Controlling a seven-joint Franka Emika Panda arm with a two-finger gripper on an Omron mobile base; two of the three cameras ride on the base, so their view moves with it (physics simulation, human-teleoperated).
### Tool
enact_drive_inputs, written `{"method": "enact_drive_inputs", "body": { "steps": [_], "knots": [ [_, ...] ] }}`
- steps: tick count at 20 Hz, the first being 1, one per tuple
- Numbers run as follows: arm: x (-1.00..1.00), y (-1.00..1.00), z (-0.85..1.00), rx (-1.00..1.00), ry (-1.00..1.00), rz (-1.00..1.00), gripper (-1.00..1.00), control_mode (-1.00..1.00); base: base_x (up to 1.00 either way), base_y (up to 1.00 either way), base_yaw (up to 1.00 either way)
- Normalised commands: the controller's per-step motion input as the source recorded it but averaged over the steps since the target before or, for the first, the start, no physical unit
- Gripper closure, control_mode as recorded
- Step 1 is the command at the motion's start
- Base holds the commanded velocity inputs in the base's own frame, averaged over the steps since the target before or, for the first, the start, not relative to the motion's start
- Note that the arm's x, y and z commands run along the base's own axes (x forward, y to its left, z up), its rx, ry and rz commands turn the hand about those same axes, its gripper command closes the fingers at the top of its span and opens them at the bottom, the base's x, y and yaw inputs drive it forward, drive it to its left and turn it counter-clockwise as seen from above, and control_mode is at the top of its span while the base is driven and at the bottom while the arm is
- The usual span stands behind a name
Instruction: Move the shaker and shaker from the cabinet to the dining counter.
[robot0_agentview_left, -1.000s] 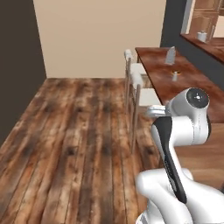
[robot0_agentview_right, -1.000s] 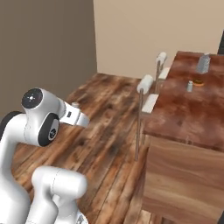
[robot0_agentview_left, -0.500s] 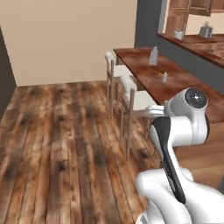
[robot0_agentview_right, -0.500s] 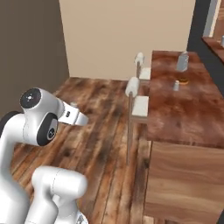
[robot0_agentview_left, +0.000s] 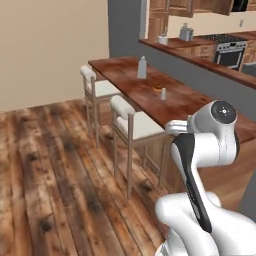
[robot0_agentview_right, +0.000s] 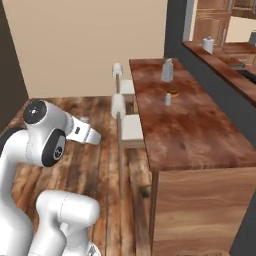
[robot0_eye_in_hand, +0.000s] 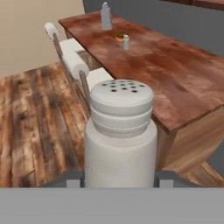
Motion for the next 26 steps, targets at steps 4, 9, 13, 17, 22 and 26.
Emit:
{"method": "enact_drive_inputs", "body": {
  "steps": [4, 9, 13, 17, 22, 26],
  "knots": [
    [0.00, 0.00, 0.00, 0.00, 0.00, 0.00, 1.00, 1.00, 0.57, 0.50, -0.31],
    [0.00, 0.00, 0.00, 0.00, 0.00, 0.00, 1.00, 1.00, 0.45, 0.58, -0.23],
    [0.00, 0.00, 0.00, 0.00, 0.00, 0.00, 1.00, 1.00, 0.48, 0.55, -0.24],
    [0.00, 0.00, 0.00, 0.00, 0.00, 0.00, 1.00, 1.00, 0.51, 0.27, -0.33],
    [0.00, 0.00, 0.00, 0.00, 0.00, 0.00, 1.00, 1.00, 0.57, 0.30, -0.38],
    [0.00, 0.00, 0.00, 0.00, 0.00, 0.00, 1.00, 1.00, 0.55, 0.14, -0.14]
  ]
}}
